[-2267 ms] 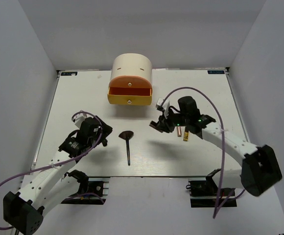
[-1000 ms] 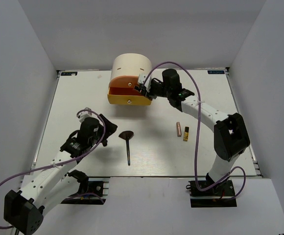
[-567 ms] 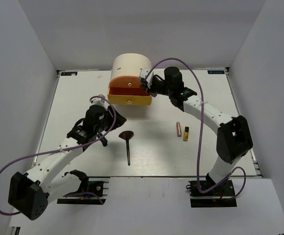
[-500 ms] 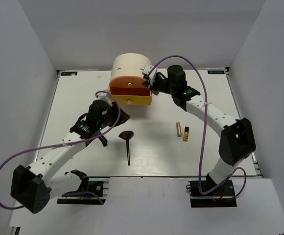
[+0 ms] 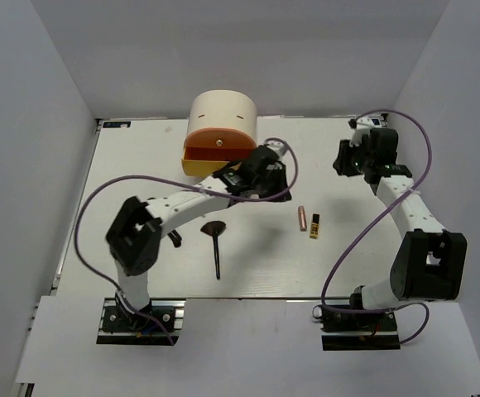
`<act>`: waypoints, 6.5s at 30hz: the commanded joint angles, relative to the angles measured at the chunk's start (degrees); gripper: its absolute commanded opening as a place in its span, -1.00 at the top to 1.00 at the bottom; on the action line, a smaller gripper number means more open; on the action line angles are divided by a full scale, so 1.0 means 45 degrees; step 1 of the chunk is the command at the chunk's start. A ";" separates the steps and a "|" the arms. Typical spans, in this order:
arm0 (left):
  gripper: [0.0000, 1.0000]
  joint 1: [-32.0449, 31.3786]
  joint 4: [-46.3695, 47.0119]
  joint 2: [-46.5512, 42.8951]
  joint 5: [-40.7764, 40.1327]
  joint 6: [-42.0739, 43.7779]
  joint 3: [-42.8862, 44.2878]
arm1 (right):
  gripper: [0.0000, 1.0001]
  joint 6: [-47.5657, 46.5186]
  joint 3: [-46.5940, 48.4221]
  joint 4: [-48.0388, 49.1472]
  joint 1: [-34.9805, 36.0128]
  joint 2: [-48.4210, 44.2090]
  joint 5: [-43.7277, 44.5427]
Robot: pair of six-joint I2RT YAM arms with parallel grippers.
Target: Organize the makeup
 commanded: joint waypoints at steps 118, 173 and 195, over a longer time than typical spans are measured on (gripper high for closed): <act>1.00 0.4003 -0.3427 -0.2538 -0.8326 -1.5836 -0.0339 | 0.41 0.2715 -0.2667 0.0176 -0.1811 -0.1067 -0.3010; -0.48 0.3749 -0.2157 -1.5038 -0.4693 -0.6422 -1.0320 | -0.30 0.3124 -0.2743 -0.4043 0.2875 0.0964 0.2380; -0.49 0.3749 -0.2412 -1.6561 -0.4810 -0.7203 -1.1471 | 1.00 -0.1610 -0.1145 -0.3067 0.3365 -0.0011 -0.0873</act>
